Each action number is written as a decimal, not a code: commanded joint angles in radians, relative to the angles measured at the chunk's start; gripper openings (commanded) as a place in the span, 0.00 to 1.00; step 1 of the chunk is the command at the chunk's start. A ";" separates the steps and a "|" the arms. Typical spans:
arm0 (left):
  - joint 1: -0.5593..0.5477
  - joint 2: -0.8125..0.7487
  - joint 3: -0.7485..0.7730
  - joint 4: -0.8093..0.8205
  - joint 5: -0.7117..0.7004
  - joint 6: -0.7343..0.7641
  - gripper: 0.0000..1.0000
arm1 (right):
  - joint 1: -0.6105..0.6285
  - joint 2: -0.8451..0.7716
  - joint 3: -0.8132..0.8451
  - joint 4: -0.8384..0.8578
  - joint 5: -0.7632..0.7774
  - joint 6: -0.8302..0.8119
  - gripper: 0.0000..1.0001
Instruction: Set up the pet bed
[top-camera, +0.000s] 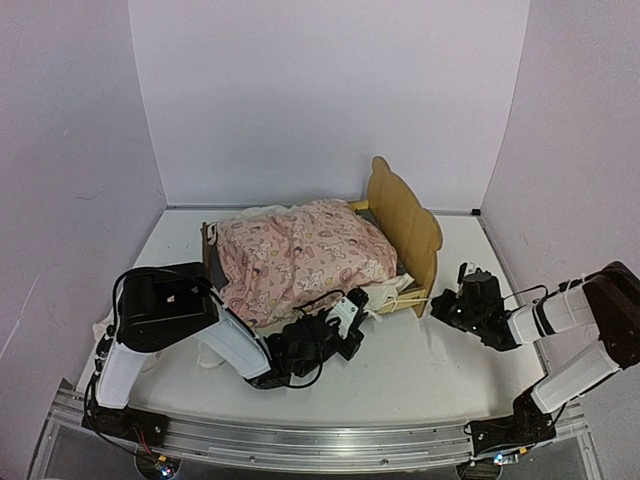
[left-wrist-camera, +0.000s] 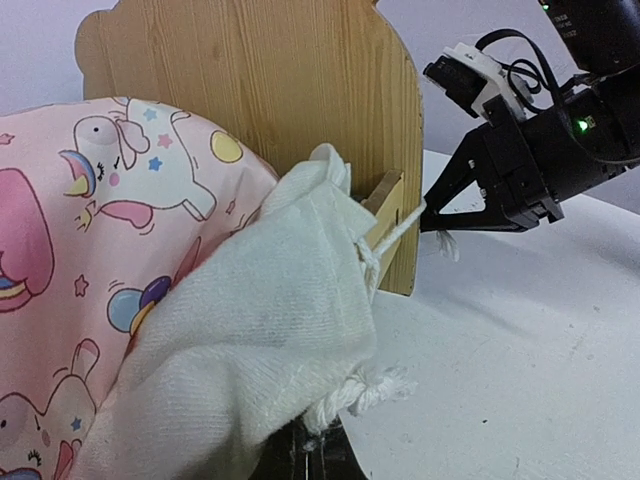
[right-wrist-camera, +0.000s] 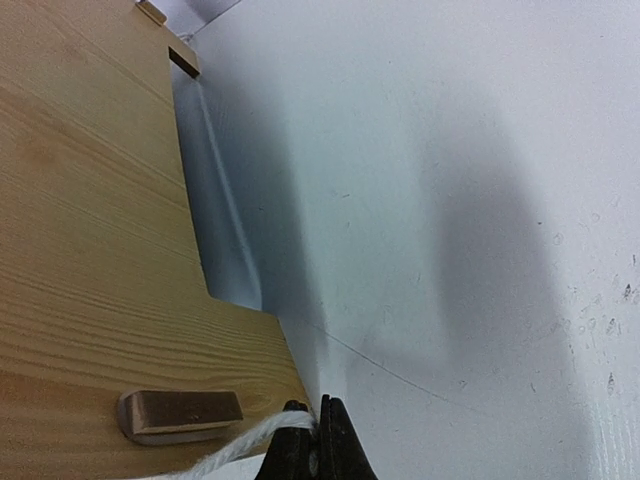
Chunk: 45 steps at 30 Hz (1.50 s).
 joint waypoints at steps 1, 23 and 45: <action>0.011 -0.045 -0.107 -0.071 -0.143 -0.010 0.00 | -0.111 -0.015 0.017 -0.074 0.242 0.033 0.00; 0.056 -0.618 -0.287 -0.304 0.748 -0.258 0.74 | -0.052 -0.596 0.223 -0.634 -0.614 -0.432 0.71; 0.483 -1.261 -0.270 -1.379 0.011 -0.679 0.78 | 0.262 -0.015 0.621 -0.783 0.033 0.120 0.98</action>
